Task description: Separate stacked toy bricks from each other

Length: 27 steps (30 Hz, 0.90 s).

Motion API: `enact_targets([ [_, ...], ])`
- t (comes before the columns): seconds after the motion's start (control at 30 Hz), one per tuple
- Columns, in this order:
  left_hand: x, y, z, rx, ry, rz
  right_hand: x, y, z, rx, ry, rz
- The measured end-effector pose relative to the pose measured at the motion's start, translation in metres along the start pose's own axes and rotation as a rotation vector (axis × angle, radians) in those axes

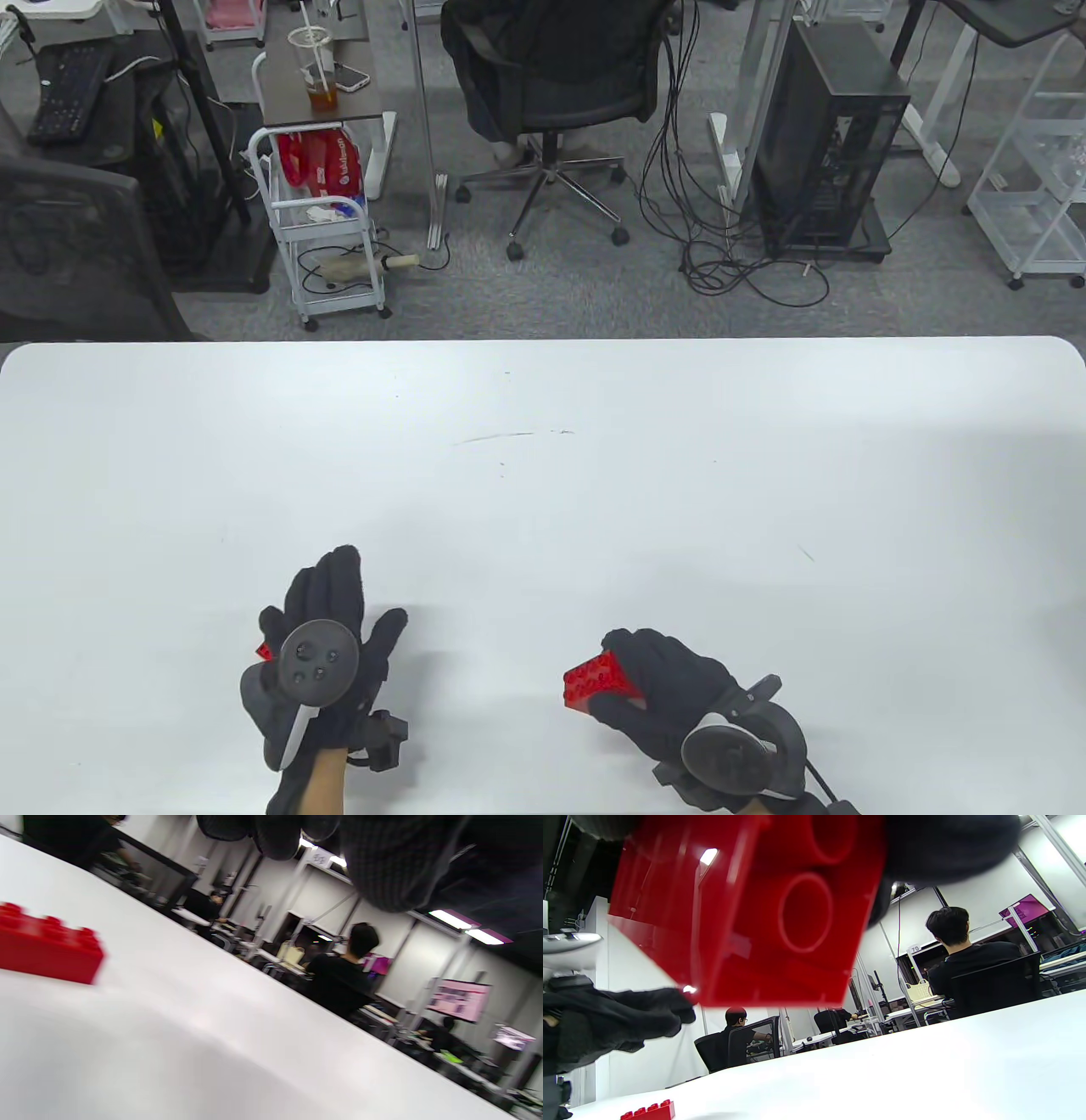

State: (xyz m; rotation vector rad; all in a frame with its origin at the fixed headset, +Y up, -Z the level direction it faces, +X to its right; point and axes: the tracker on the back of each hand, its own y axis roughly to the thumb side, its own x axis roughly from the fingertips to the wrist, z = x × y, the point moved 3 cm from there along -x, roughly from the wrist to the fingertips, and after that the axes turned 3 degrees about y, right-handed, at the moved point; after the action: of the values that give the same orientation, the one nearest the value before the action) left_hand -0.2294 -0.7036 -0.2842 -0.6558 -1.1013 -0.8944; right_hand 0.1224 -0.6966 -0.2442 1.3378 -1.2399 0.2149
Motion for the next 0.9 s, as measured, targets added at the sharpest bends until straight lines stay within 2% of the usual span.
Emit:
enact_targets([
  [0.13, 0.01, 0.032, -0.009, 0.039, -0.076, -0.185, -0.001, -0.003, 0.002, 0.007, 0.002, 0.014],
  [0.37, 0.027, 0.069, -0.027, 0.015, -0.169, -0.382, -0.001, -0.002, 0.002, 0.034, 0.0, 0.015],
  [0.67, 0.045, 0.098, -0.04, 0.099, -0.267, -0.531, 0.0, 0.0, 0.007, 0.083, 0.018, 0.013],
  [0.9, 0.061, 0.119, -0.055, 0.158, -0.387, -0.612, 0.001, 0.008, 0.011, 0.115, 0.039, -0.015],
])
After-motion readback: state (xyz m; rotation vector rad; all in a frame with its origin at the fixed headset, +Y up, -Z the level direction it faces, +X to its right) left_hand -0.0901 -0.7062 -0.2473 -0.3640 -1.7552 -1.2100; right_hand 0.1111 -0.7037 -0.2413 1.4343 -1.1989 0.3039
